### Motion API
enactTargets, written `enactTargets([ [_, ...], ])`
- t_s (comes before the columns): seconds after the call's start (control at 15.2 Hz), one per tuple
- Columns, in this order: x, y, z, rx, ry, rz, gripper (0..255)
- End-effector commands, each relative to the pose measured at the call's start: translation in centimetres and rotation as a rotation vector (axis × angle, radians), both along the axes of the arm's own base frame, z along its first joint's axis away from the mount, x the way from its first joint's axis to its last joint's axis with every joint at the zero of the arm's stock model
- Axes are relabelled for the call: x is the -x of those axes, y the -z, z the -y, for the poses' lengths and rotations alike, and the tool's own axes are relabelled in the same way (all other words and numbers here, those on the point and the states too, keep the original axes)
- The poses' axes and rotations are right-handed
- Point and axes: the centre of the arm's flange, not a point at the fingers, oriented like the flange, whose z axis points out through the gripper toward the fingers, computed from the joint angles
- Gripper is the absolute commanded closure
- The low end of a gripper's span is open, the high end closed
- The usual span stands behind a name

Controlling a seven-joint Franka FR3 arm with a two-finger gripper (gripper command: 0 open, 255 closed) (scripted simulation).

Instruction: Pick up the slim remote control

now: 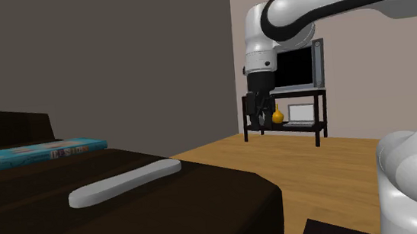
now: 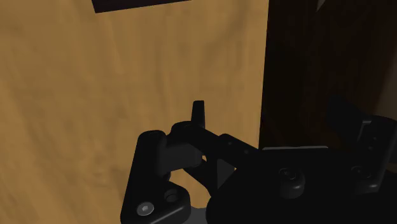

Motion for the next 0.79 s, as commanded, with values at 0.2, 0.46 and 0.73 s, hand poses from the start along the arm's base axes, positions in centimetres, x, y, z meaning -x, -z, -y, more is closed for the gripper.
enactTargets([
  [0.2, 1.0, 0.0, -3.9, 0.002, 0.146, -0.006, 0],
  [0.46, 1.4, -0.1, -9.3, 0.005, 0.340, -0.015, 0],
  [0.73, 0.8, -0.1, -14.6, 0.008, 0.535, -0.023, 0],
])
